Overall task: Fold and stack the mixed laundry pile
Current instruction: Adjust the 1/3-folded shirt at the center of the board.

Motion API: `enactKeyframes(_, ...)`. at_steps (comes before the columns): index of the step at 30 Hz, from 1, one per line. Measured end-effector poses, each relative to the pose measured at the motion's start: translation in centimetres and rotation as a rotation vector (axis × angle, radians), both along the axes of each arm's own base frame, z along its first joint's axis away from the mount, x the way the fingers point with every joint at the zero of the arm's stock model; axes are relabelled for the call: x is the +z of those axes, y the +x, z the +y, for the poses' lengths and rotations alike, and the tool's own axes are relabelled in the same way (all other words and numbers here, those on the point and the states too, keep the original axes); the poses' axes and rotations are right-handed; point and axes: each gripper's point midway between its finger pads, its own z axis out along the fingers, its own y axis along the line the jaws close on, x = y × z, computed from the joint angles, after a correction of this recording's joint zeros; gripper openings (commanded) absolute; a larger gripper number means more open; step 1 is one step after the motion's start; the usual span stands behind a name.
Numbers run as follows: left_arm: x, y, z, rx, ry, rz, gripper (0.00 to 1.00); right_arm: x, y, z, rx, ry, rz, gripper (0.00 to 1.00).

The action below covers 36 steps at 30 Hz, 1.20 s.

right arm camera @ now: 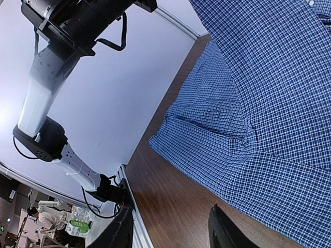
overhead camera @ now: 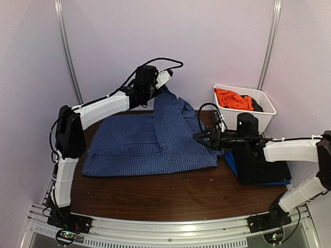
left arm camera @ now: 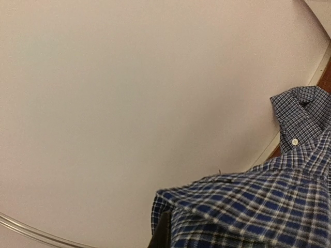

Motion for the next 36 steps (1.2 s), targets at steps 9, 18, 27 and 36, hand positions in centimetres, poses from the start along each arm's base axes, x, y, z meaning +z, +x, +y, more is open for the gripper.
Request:
enactKeyframes(9, -9.8, -4.8, -4.0, -0.215, 0.145, 0.182, 0.00, -2.2, 0.5, -0.6, -0.031, -0.063, 0.020, 0.46)
enactKeyframes(18, -11.8, -15.1, -1.2, -0.405, 0.144, 0.316, 0.00, -5.7, 1.6, -2.8, -0.097, -0.170, 0.072, 0.41)
enactKeyframes(27, -14.2, -18.0, 2.0, -0.377, 0.131, 0.358, 0.00, -11.9, 5.1, -5.7, -0.197, -0.518, 0.140, 0.37)
enactKeyframes(36, -14.5, -17.6, 2.1, -0.357, 0.135, 0.344, 0.00, -16.6, 5.7, -8.4, -0.218, -0.774, 0.198, 0.48)
